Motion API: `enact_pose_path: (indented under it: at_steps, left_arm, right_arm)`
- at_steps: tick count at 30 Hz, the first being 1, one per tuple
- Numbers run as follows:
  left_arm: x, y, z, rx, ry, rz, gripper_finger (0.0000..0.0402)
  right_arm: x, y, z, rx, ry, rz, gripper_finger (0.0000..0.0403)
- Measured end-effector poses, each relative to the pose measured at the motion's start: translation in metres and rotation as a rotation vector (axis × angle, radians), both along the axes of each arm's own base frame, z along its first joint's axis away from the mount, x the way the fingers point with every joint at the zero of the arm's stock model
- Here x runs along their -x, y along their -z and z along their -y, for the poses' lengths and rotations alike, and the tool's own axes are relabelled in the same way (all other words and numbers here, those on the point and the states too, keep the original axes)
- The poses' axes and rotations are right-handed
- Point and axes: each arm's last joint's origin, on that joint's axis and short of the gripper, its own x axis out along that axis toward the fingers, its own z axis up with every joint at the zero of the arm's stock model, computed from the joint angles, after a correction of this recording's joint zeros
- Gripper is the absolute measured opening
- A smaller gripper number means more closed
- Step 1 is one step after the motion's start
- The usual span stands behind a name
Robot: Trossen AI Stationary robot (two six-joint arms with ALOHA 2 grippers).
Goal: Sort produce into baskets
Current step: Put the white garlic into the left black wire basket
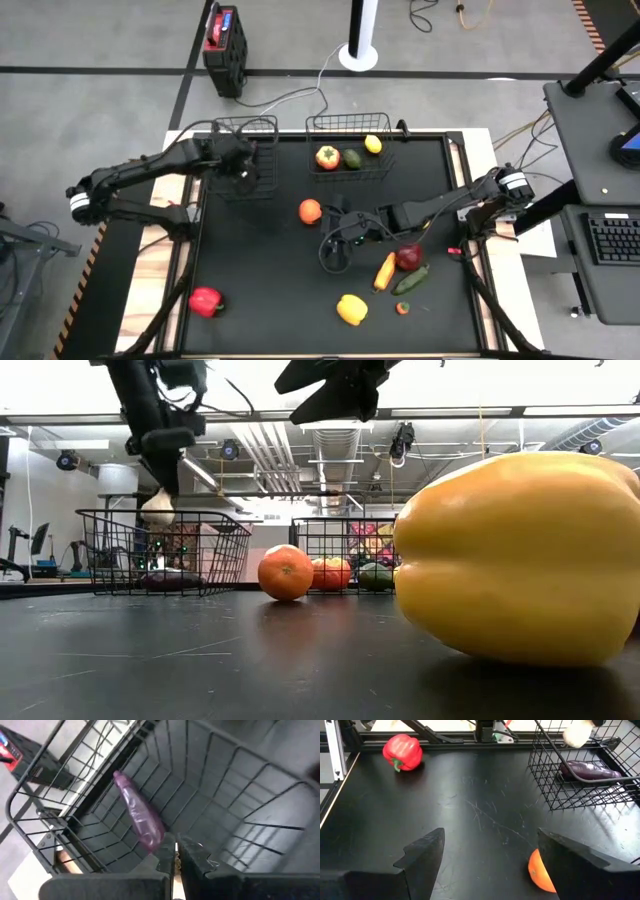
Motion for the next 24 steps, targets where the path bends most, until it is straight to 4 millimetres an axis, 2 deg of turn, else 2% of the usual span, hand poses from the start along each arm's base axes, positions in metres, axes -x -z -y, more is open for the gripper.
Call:
enact_pose_path:
  at_steps: [11,24]
  left_arm:
    - [-0.013,0.025,-0.024,0.043,0.014,-0.149,0.0000]
    - [-0.028,0.035,-0.058,-0.054,-0.028,-0.037,0.0000]
  right_arm:
    - [0.000,0.001,0.000,0.002,0.000,-0.008,0.0315]
    - [0.002,0.004,0.000,0.008,-0.001,-0.035,0.0315]
